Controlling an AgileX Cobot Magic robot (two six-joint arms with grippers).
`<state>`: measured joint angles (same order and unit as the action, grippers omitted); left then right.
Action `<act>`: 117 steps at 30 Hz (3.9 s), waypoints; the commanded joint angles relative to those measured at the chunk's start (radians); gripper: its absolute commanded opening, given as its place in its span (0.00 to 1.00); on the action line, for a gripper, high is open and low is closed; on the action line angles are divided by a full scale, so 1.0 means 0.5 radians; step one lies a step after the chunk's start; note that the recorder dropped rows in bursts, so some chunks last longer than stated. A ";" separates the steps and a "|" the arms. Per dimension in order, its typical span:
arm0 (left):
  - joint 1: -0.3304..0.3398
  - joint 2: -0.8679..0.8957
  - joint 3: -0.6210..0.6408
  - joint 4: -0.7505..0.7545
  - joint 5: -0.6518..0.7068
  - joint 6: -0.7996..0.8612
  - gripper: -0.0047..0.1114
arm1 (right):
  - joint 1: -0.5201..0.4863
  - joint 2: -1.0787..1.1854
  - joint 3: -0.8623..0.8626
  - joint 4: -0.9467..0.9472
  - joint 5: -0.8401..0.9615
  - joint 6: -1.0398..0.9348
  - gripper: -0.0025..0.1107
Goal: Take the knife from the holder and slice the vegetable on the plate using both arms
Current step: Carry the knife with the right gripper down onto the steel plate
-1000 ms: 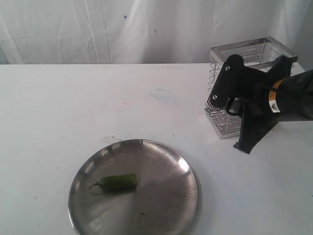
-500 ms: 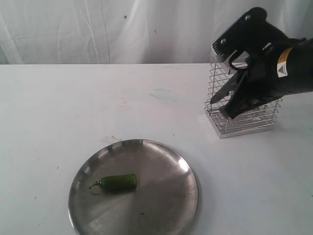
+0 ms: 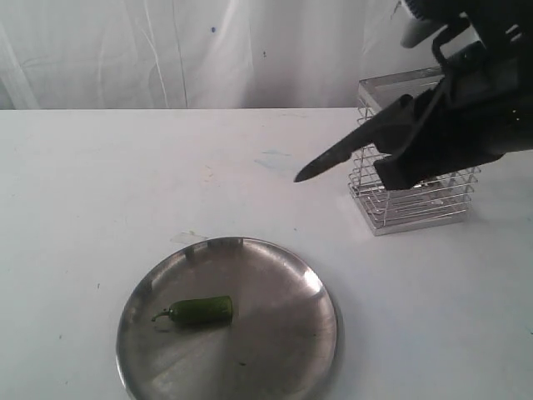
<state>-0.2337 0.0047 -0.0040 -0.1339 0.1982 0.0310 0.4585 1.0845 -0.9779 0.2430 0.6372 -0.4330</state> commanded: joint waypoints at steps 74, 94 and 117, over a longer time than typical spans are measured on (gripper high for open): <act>0.000 -0.009 0.008 -0.010 0.010 -0.010 0.04 | -0.002 0.803 0.827 0.766 -0.139 -1.017 0.02; 0.000 -0.009 0.008 -0.010 0.010 -0.010 0.04 | -0.002 0.812 0.785 0.768 -0.124 -1.003 0.20; 0.000 -0.009 0.008 -0.010 0.010 -0.010 0.04 | -0.002 0.828 0.735 0.785 -0.096 -0.961 0.28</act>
<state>-0.2337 0.0047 -0.0040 -0.1339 0.1982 0.0310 0.4585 1.4911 -0.5995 0.6295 0.5881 -0.9180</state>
